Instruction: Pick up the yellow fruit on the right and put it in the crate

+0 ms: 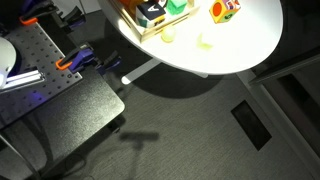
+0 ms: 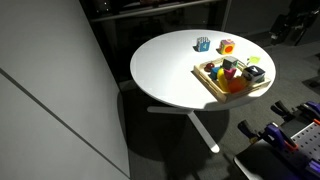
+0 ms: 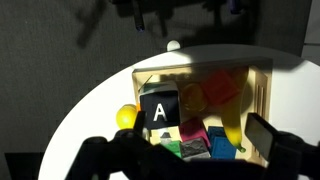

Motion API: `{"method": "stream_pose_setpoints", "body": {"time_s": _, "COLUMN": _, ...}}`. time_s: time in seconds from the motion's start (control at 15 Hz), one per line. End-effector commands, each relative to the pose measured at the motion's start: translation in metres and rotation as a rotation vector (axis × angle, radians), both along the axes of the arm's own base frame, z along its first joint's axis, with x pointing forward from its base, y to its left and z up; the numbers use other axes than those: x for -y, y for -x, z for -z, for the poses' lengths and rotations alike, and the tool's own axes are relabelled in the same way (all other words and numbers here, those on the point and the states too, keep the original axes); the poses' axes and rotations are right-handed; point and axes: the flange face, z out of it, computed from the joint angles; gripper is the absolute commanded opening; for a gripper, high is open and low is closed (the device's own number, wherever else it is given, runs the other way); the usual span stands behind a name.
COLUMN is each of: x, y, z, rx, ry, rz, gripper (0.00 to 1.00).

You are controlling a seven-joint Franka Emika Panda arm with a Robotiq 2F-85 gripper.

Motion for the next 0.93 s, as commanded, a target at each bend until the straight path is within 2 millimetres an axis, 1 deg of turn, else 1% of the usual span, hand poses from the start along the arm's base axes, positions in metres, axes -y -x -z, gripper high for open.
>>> {"method": "stream_pose_setpoints", "body": {"time_s": 0.0, "x": 0.000, "y": 0.000, "z": 0.000, "rx": 0.000, "ry": 0.000, "rz": 0.000, "gripper": 1.00}}
{"method": "stream_pose_setpoints", "body": {"time_s": 0.27, "x": 0.012, "y": -0.008, "z": 0.007, "rx": 0.001, "ry": -0.005, "rz": 0.030, "gripper": 1.00}}
{"method": "stream_pose_setpoints", "body": {"time_s": 0.87, "x": 0.054, "y": -0.028, "z": 0.049, "rx": 0.049, "ry": 0.015, "rz": 0.112, "gripper": 1.00}}
